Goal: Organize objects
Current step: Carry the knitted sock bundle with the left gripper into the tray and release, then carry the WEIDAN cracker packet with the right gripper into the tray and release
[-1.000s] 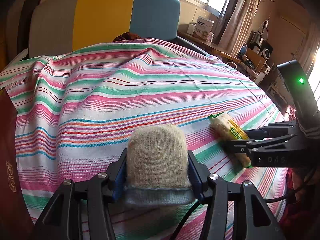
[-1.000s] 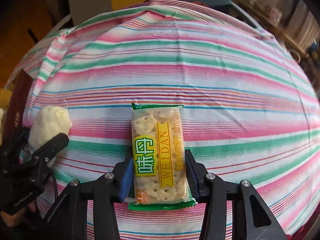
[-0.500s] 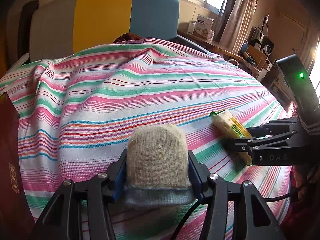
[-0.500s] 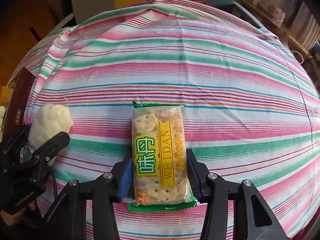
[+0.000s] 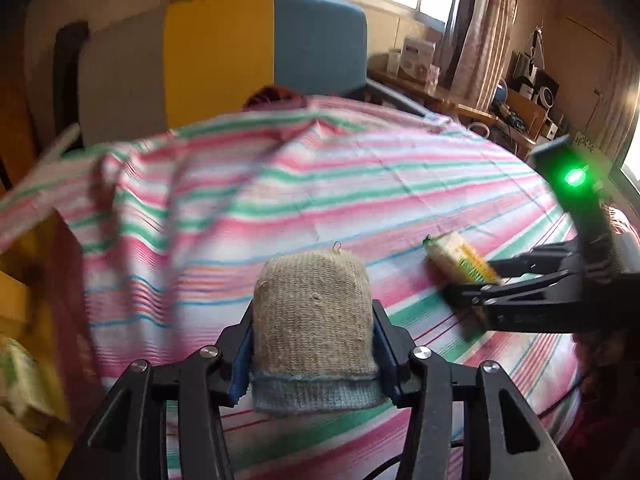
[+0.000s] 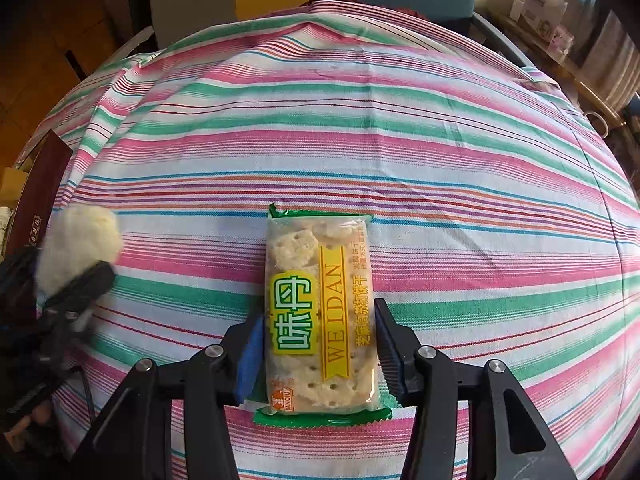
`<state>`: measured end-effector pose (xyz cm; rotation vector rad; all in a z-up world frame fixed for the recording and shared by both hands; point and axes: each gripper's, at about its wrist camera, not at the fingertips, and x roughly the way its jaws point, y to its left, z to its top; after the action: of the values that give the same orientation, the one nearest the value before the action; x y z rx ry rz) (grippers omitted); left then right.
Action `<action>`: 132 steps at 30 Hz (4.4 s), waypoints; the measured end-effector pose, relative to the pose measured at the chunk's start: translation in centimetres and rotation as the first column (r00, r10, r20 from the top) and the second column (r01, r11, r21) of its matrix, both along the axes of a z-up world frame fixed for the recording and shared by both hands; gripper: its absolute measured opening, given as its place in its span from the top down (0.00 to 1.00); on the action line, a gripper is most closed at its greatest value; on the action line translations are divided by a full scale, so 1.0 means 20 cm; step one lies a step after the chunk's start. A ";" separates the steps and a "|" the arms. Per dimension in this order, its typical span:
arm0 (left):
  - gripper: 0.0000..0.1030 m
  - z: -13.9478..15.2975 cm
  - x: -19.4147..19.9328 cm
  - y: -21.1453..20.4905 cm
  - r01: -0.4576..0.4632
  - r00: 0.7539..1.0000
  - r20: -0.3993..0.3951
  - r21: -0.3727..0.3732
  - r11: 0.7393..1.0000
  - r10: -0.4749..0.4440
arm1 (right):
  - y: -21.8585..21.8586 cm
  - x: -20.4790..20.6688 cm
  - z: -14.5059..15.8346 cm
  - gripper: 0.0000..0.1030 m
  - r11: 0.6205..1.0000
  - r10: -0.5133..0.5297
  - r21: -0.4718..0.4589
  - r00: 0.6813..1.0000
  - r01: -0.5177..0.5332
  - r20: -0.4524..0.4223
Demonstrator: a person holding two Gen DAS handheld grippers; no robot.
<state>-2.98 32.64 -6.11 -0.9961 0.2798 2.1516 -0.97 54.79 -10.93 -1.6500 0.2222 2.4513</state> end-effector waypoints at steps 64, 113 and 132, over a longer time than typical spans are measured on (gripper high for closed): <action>0.30 0.07 -0.01 -1.05 -0.244 0.962 0.125 -0.008 0.970 0.243 | -0.06 -0.01 0.01 0.49 0.996 0.030 0.084 0.999 -0.029 -0.016; 0.30 0.34 0.03 -1.64 -0.652 0.751 -0.121 0.018 0.758 0.649 | -1.73 -0.44 0.20 0.47 0.871 0.467 -0.082 0.868 -0.484 -0.166; 0.30 0.44 0.15 -1.53 -0.660 0.729 -0.195 0.055 0.749 0.656 | -1.60 0.04 0.41 0.33 0.955 0.274 0.016 0.863 -0.295 -0.424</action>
<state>-0.01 2.11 2.63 -0.9780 0.0274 2.9195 -0.23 22.73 -2.71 -1.2150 0.0973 3.0371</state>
